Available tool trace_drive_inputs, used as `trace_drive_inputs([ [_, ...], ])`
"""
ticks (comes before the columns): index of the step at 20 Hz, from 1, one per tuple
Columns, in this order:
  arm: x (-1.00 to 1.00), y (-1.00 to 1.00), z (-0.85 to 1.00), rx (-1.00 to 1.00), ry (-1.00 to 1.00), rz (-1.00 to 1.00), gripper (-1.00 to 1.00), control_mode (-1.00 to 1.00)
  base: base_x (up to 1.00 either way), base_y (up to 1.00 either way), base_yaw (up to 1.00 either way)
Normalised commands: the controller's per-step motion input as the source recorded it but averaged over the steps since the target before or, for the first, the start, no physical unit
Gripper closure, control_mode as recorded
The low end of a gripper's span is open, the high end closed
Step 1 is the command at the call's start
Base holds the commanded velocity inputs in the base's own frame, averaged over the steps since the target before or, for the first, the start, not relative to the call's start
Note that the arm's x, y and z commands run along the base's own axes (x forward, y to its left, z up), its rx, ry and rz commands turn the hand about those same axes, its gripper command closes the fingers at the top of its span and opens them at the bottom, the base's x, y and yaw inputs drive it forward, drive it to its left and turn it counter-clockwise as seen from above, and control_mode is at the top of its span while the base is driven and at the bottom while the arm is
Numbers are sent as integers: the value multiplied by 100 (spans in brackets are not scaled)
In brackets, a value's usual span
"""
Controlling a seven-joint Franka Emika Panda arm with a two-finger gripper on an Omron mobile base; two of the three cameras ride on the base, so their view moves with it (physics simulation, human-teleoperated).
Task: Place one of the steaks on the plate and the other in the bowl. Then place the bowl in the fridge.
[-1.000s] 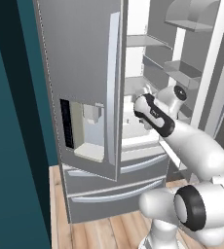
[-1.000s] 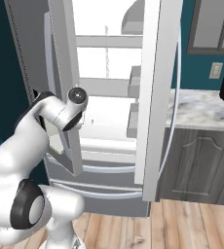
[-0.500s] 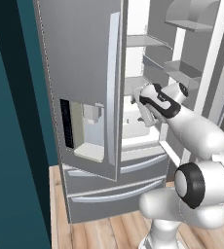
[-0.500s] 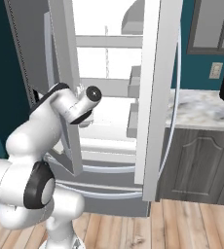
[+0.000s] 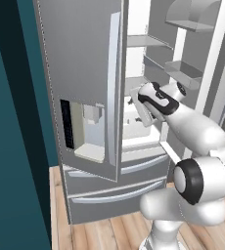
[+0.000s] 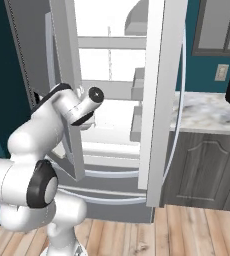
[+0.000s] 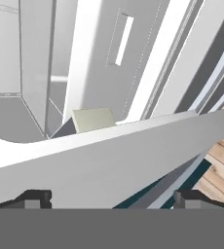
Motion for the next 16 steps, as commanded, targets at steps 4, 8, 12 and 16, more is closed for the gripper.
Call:
trace_drive_inputs([
  [4, 33, 1, -6, 0, 0, 0, -100, -100, 0, 0, 0],
  [8, 26, 0, -7, 0, 0, 0, -100, -100, 0, 0, 0],
  [12, 31, 0, -7, 0, 0, 0, -100, -100, 0, 0, 0],
  [16, 38, 0, -14, 0, 0, 0, -100, -100, 0, 0, 0],
])
